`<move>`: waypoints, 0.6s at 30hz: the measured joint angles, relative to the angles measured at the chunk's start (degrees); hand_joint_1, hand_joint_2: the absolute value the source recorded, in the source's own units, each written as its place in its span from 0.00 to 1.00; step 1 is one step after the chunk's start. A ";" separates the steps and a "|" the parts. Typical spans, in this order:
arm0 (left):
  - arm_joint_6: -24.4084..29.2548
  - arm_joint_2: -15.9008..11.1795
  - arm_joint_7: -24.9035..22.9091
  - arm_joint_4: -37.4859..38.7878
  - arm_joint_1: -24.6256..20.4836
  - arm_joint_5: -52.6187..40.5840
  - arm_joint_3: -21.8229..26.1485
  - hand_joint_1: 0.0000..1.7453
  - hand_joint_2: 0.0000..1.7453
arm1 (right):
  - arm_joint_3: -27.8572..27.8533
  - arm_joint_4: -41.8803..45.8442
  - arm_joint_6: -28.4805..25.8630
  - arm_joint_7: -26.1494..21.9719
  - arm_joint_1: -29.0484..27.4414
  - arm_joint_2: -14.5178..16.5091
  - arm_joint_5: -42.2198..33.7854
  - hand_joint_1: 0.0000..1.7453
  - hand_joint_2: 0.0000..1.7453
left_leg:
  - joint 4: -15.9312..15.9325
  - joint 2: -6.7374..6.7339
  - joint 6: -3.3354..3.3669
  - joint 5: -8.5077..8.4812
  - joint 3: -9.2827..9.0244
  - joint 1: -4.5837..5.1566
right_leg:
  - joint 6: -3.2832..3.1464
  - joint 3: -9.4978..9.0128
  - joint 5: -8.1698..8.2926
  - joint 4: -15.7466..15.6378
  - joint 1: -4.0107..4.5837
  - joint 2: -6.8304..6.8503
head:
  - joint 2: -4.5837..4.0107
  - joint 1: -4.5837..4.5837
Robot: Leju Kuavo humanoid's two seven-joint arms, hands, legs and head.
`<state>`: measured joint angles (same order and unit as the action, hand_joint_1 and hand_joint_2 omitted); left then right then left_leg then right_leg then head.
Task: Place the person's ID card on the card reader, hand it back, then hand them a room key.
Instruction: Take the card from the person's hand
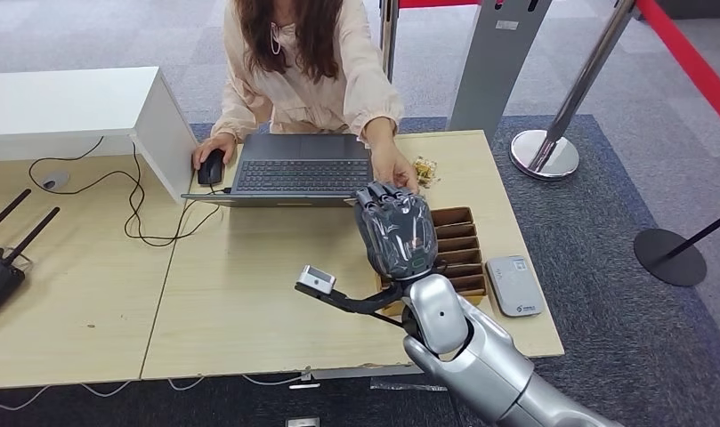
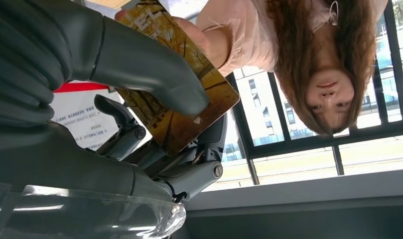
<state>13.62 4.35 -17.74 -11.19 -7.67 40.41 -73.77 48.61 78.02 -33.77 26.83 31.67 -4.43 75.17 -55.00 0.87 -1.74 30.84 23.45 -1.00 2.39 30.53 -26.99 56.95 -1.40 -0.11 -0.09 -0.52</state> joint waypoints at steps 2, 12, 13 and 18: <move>0.01 0.00 -0.03 0.00 0.00 0.02 0.00 0.00 0.00 | 0.00 0.01 0.01 0.03 -0.03 -0.04 0.02 1.00 1.00 | 0.00 0.00 0.00 0.00 0.00 0.00 | 0.00 0.00 0.00 0.00 0.00 0.00 | 0.00 0.00; -0.23 -0.20 0.41 0.00 0.07 0.53 0.00 0.00 0.00 | -0.35 1.93 0.64 1.23 -1.14 -1.57 0.58 1.00 1.00 | -0.01 -0.01 0.00 0.00 -0.01 0.01 | 0.00 0.03 0.00 -0.01 0.00 -0.01 | 0.00 -0.01; -0.30 -0.25 0.49 0.00 0.09 0.62 0.00 0.00 0.00 | -0.48 2.31 0.89 1.40 -1.37 -1.97 0.65 1.00 1.00 | -0.01 -0.01 0.00 0.00 -0.01 0.01 | 0.00 0.04 0.00 -0.01 0.00 -0.01 | 0.00 -0.01; -0.34 -0.37 0.78 0.00 0.15 0.98 0.02 0.00 0.00 | -2.08 3.95 2.56 3.15 -3.59 -4.86 0.87 1.00 1.00 | -0.02 0.01 0.00 0.01 -0.01 0.02 | 0.00 0.05 0.00 -0.03 0.00 -0.02 | 0.00 -0.01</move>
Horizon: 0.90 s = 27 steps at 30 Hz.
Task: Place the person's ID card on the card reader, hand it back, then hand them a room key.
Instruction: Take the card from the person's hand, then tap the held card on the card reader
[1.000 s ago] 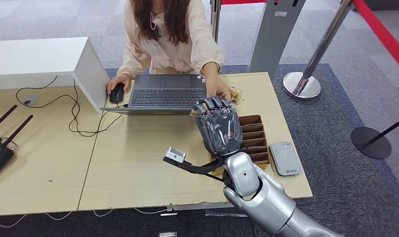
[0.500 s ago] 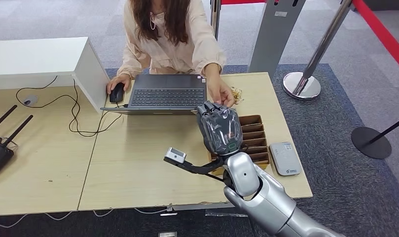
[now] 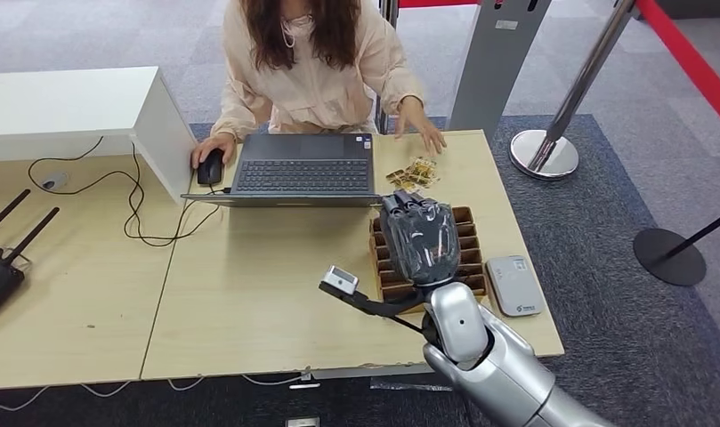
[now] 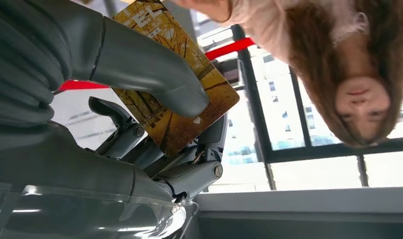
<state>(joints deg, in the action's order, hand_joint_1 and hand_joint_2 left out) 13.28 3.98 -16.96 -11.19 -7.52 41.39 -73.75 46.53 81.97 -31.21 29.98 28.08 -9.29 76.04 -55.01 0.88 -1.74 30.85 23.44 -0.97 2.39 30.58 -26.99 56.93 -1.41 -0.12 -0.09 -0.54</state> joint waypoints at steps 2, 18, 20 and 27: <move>0.07 -0.02 0.24 0.00 0.02 0.19 0.01 0.00 0.00 | -1.13 0.37 0.30 0.99 -1.18 -1.57 -0.01 1.00 1.00 | 0.00 0.00 0.00 0.00 0.00 0.01 | 0.00 0.00 0.00 -0.02 0.00 0.00 | 0.00 0.00; 1.12 -0.26 0.48 0.00 0.31 1.38 0.39 0.00 0.00 | -16.06 0.76 -5.17 4.96 -13.88 -12.28 -0.96 1.00 1.00 | -0.01 0.03 0.06 0.04 0.07 -0.01 | 0.00 0.01 0.00 -0.06 -0.01 0.00 | 0.00 0.00; 1.27 -0.26 0.48 0.00 0.31 1.40 0.45 0.00 0.00 | -16.90 0.60 -5.86 4.46 -14.64 -12.38 -0.92 1.00 1.00 | -0.01 0.03 0.06 0.04 0.07 -0.01 | 0.00 0.00 0.00 -0.06 -0.01 0.00 | 0.00 -0.01; 1.71 -0.26 0.63 0.00 0.31 1.45 0.49 0.00 0.00 | -17.70 -1.24 -7.98 1.89 -15.70 -11.54 -2.66 1.00 1.00 | -0.01 0.03 0.06 0.04 0.08 -0.01 | 0.00 -0.01 0.00 -0.04 0.00 0.00 | 0.00 -0.01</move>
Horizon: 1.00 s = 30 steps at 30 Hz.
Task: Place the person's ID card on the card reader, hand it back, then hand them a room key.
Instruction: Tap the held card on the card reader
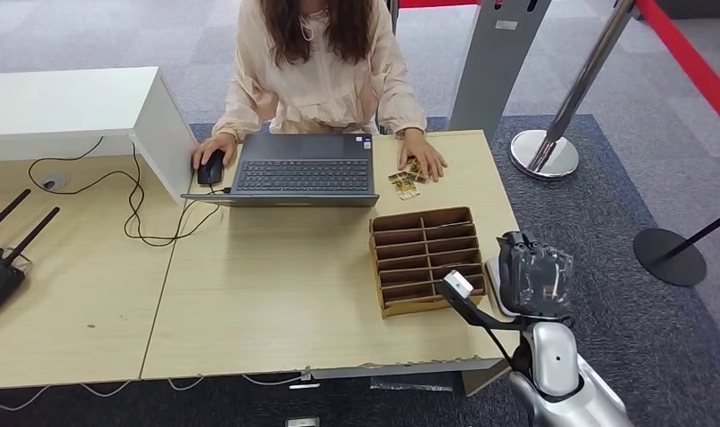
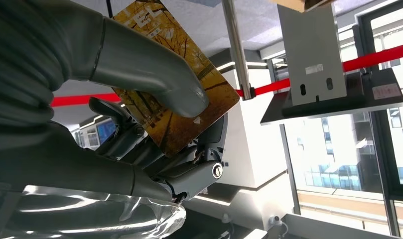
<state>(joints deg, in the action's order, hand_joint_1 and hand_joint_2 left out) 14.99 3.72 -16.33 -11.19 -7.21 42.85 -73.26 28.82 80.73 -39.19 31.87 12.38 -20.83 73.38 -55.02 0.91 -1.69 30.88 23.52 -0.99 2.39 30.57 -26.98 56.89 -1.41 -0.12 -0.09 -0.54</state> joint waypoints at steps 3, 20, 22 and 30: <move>0.00 0.02 0.01 0.00 -0.01 0.17 0.02 0.00 0.00 | 0.12 -1.45 -0.19 -1.46 -0.16 1.18 -0.91 1.00 1.00 | 0.00 0.00 0.00 0.00 0.00 0.00 | 0.00 0.01 0.00 0.00 0.00 0.00 | 0.00 -0.01; -0.01 0.04 -0.25 0.00 0.00 0.33 0.06 0.00 0.00 | -1.14 -10.41 -0.95 -7.79 -0.99 8.26 0.60 1.00 1.00 | 0.01 -0.01 0.00 0.00 -0.03 0.00 | 0.00 -0.01 0.00 -0.01 0.01 -0.01 | 0.00 0.01; -0.02 0.04 -0.36 0.00 0.00 0.28 0.07 0.00 0.00 | -1.79 -10.94 -1.01 -8.06 -0.99 8.76 0.97 1.00 1.00 | 0.01 -0.03 0.00 0.00 -0.04 0.00 | 0.00 -0.02 0.00 -0.01 0.01 -0.01 | 0.00 0.01; -0.10 0.04 -0.45 0.00 0.00 0.10 0.06 0.00 0.00 | -4.17 -11.26 -1.07 -7.80 -1.05 9.50 1.61 1.00 1.00 | 0.00 -0.03 0.00 -0.01 -0.08 0.00 | 0.01 -0.06 0.01 -0.01 0.01 -0.01 | 0.00 0.01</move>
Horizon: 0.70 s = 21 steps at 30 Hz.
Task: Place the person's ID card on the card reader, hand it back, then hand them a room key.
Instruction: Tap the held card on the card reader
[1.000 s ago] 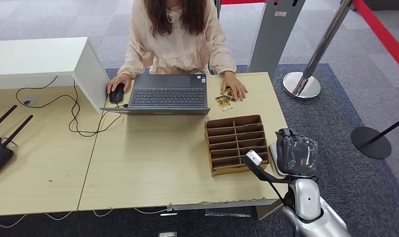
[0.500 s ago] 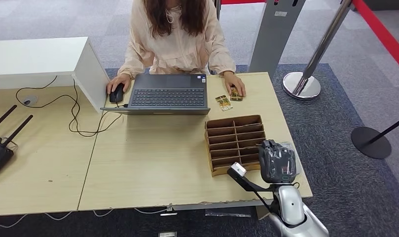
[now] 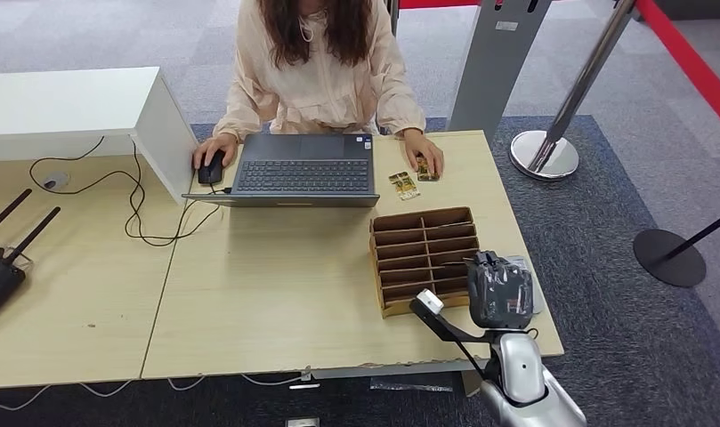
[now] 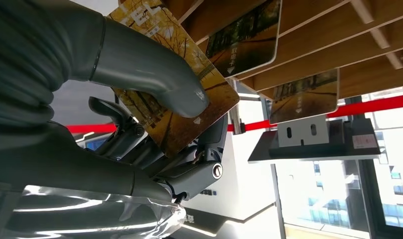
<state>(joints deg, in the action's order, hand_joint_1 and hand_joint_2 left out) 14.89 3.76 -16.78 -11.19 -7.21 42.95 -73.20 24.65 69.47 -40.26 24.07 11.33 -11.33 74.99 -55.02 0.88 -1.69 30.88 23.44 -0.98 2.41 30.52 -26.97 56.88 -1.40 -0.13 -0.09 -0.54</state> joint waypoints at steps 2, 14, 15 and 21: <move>-0.01 0.00 0.00 0.00 0.00 -0.11 0.00 0.00 0.00 | -0.69 0.48 0.00 0.70 -0.14 -0.11 -0.55 1.00 1.00 | 0.00 0.00 0.00 0.00 0.01 0.00 | 0.00 0.01 0.00 0.00 0.00 0.00 | 0.00 0.00; -0.06 0.00 0.30 0.00 0.05 -0.56 0.00 0.00 0.00 | -5.49 8.20 0.00 4.58 0.11 -3.91 -5.36 1.00 1.00 | 0.00 0.01 0.00 0.01 0.04 0.01 | 0.00 0.03 0.00 -0.01 -0.02 0.00 | 0.00 -0.01; 0.01 0.00 0.29 0.00 0.05 -0.57 0.00 0.00 0.00 | -5.72 8.67 0.00 4.60 0.20 -4.17 -5.65 1.00 1.00 | 0.00 0.01 0.00 0.01 0.04 0.01 | 0.00 0.03 0.00 -0.01 -0.02 0.00 | 0.00 0.00; 1.16 0.37 -0.15 0.00 0.05 -0.55 0.00 0.00 0.00 | -6.41 9.67 0.01 3.55 0.77 -4.88 -6.91 1.00 1.00 | 0.00 0.01 0.00 0.01 0.04 0.00 | 0.00 0.02 0.00 0.00 -0.01 0.00 | 0.00 0.00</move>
<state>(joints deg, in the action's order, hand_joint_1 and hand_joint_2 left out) 16.05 4.13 -16.93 -11.19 -7.16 42.40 -73.20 18.24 79.14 -40.25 27.62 12.10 -16.21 68.08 -55.02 0.89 -1.68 30.88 23.48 -0.98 2.41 30.54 -26.97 56.88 -1.41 -0.13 -0.09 -0.54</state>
